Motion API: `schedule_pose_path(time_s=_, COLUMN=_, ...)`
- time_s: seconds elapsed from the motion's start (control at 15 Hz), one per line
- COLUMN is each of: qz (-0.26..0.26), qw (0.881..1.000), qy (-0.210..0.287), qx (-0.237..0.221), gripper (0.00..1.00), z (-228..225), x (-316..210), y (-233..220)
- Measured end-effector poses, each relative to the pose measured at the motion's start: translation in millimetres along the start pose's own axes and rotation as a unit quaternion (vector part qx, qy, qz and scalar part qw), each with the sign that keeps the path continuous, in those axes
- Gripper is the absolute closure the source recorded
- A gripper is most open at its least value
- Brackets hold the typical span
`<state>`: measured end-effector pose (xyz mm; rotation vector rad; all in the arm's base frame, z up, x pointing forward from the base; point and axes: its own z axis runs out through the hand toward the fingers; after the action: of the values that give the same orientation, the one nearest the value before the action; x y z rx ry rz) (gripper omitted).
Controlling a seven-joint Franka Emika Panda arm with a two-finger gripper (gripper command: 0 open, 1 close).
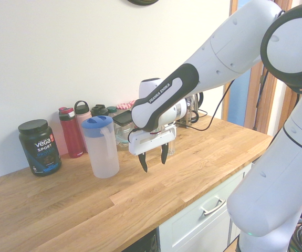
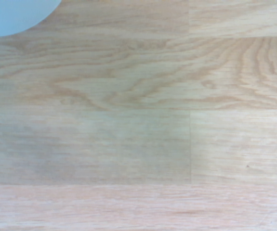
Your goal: Pour me some water
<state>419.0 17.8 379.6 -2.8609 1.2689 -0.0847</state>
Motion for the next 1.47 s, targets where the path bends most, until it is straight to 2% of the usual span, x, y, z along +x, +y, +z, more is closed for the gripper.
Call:
schedule_pose_path(time_s=0.13, qz=-0.002, qw=1.000, qy=-0.003, qx=0.001, gripper=0.00, z=0.6, x=-0.4, y=-1.0)
schedule_pose_path(time_s=0.27, qz=-0.009, qw=1.000, qy=0.003, qx=0.014, gripper=0.00, z=-18.9, x=-4.4, y=-9.9)
schedule_pose_path(time_s=0.6, qz=-0.044, qw=0.995, qy=0.039, qx=0.081, gripper=0.00, z=-141.7, x=-63.7, y=-35.5)
schedule_pose_path(time_s=0.73, qz=-0.051, qw=0.990, qy=0.070, qx=0.107, gripper=0.00, z=-165.8, x=-93.2, y=-53.3)
schedule_pose_path(time_s=0.93, qz=-0.043, qw=0.986, qy=0.096, qx=0.130, gripper=0.00, z=-166.4, x=-114.9, y=-79.3)
schedule_pose_path(time_s=1.2, qz=-0.021, qw=0.984, qy=0.131, qx=0.118, gripper=0.00, z=-151.3, x=-99.6, y=-105.5)
schedule_pose_path(time_s=1.47, qz=-0.008, qw=0.986, qy=0.128, qx=0.103, gripper=0.00, z=-134.0, x=-85.4, y=-125.4)
